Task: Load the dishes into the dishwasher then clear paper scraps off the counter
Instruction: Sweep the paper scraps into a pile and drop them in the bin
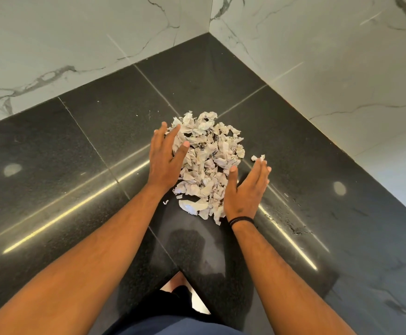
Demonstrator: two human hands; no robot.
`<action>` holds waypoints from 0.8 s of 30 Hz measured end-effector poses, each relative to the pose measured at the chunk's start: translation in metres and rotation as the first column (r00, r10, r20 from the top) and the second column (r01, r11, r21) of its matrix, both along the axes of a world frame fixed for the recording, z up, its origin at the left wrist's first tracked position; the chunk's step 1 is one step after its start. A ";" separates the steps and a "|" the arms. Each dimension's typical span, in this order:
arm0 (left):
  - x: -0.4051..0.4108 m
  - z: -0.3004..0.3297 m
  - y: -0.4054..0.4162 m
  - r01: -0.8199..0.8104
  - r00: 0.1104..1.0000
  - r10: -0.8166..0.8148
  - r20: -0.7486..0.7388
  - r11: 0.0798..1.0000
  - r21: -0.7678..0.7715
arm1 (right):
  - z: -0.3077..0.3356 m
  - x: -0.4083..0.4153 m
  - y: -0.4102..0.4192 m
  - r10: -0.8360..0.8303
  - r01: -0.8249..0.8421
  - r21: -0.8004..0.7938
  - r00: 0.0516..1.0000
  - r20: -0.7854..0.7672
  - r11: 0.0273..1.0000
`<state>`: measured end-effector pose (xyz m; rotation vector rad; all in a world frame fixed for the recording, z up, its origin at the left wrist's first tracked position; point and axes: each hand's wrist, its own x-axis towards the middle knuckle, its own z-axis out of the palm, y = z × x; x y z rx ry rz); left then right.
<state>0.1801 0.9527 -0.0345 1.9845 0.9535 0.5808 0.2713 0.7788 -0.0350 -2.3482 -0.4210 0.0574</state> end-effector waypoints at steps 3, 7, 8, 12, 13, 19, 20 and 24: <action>0.002 0.004 0.010 -0.065 0.998 0.067 0.021 0.994 -0.085 | 0.005 0.039 0.008 -0.034 0.035 0.005 0.996 -0.086 0.999; 0.011 0.006 0.023 0.037 0.999 -0.039 -0.009 0.992 -0.123 | 0.013 0.066 0.024 0.151 -0.162 -0.024 0.956 -0.250 0.986; 0.013 0.005 0.024 0.070 0.997 -0.072 -0.007 0.989 -0.127 | 0.015 0.064 0.029 0.222 -0.235 -0.017 0.936 -0.275 0.972; 0.011 0.008 0.014 0.104 0.988 -0.090 0.124 0.988 -0.116 | 0.015 0.043 0.039 0.352 -0.356 0.027 0.909 -0.222 0.934; 0.011 0.009 0.012 0.082 0.983 -0.063 0.174 0.991 -0.109 | 0.016 0.041 0.041 0.317 -0.315 0.042 0.937 -0.148 0.948; 0.031 0.015 0.039 -0.130 0.954 0.153 0.258 0.986 -0.104 | 0.040 0.085 0.071 0.212 -0.211 0.045 0.977 -0.022 0.976; 0.041 0.014 0.048 -0.102 0.968 0.127 0.216 0.987 -0.123 | 0.043 0.096 0.080 0.245 -0.250 -0.041 0.965 -0.096 0.967; 0.080 0.017 0.077 0.075 0.996 -0.084 -0.035 0.971 -0.225 | 0.047 0.119 0.110 0.324 -0.387 -0.401 0.921 -0.216 0.831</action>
